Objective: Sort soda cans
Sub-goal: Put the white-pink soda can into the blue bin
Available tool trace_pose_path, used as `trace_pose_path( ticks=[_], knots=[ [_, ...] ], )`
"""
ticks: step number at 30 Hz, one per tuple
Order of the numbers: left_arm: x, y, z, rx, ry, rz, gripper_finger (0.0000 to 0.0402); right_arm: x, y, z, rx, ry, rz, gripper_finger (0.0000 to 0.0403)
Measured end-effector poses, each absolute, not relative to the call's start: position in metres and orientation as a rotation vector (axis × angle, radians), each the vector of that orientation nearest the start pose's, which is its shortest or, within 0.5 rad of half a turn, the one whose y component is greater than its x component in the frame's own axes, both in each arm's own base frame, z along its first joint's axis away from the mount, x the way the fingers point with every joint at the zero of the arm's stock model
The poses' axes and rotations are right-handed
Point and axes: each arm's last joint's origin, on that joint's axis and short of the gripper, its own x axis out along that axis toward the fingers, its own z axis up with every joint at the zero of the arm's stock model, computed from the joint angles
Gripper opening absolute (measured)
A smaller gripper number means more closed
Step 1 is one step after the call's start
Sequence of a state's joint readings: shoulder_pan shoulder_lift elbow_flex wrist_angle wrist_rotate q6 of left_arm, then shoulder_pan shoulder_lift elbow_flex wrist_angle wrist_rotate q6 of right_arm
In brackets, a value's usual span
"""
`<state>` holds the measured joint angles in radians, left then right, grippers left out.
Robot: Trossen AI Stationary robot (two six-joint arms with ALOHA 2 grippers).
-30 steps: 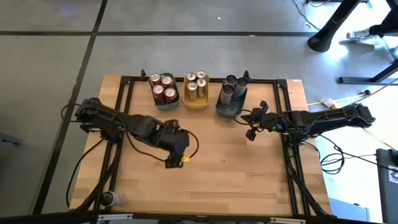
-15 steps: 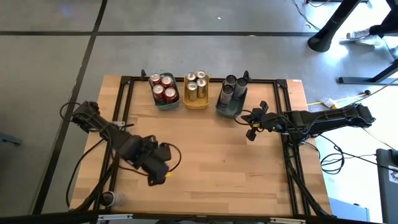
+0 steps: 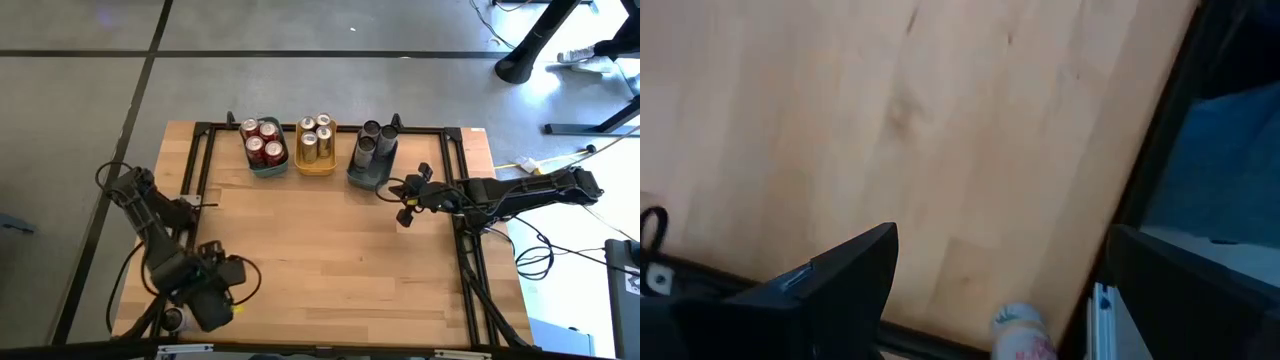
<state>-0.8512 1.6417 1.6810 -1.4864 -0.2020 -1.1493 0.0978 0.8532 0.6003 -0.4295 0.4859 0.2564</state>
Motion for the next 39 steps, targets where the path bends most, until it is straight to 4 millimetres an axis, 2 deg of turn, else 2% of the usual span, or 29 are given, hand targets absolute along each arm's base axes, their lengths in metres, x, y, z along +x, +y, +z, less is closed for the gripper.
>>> trace_pose_path(
  ticks=[8, 18, 30, 39],
  knots=[
    [0.174, -0.236, 0.341, -0.393, 1.318, 0.332, 0.0347, 0.172, 0.003, 0.24, 0.005, 0.611, -0.439, 0.0005],
    [0.138, -0.263, 0.337, -0.604, 1.467, 0.427, 0.0347, 0.172, 0.003, 0.241, -0.029, 0.611, -0.428, 0.0005],
    [0.111, -0.291, 0.318, -0.424, 1.535, 0.337, 0.0347, 0.172, 0.003, 0.241, -0.029, 0.613, -0.428, 0.0005],
    [0.102, -0.295, 0.315, -0.323, 1.551, 0.282, 0.0347, 0.172, 0.003, 0.241, -0.026, 0.609, -0.428, 0.0005]
  ],
)
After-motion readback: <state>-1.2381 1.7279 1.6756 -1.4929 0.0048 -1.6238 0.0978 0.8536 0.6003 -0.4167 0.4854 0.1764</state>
